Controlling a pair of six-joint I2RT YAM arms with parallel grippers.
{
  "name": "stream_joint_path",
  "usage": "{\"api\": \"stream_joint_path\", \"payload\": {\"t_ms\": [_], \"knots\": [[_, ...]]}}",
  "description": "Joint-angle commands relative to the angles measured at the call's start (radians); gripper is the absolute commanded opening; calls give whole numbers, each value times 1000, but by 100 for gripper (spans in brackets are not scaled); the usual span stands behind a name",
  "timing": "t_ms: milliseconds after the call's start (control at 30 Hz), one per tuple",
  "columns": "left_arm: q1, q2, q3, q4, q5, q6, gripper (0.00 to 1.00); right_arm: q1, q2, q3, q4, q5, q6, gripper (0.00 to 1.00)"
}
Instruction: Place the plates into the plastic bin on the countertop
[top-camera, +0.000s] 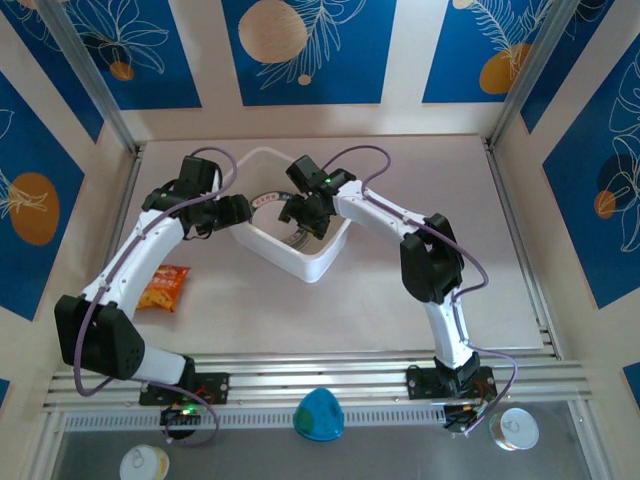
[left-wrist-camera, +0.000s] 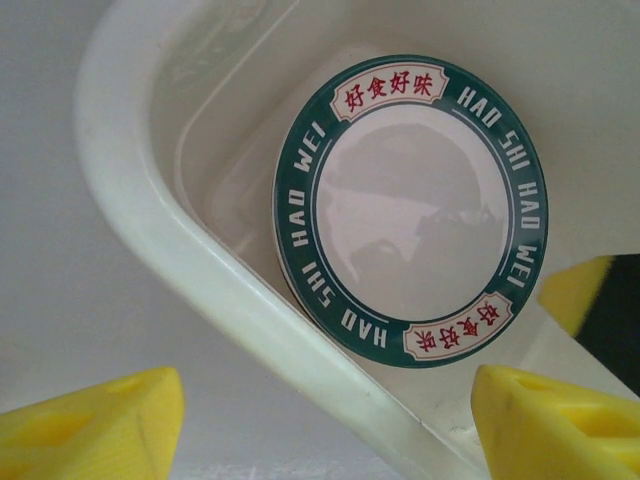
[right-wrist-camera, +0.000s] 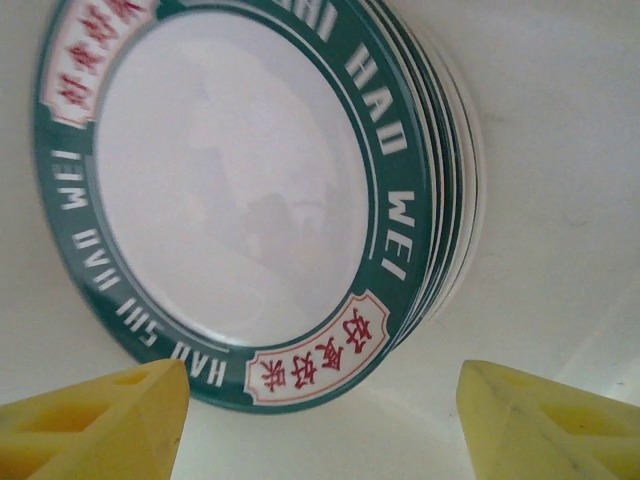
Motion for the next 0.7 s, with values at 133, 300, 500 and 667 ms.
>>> {"api": "stream_joint_path", "payload": {"t_ms": [133,300,500,667], "knots": [[-27,61,34,-11,-1,-2,74,-34,-298,-88,40,157,-156,74],[-64,127,93,-11,1,14,73,-118,-464,-239,93,194,-193,75],[-115,231,216,-28,2,47,73,-260,-614,-401,139,193,-264,75],[-156,303,297,-19,11,68,73,-394,-707,-493,140,197,-305,76]]}}
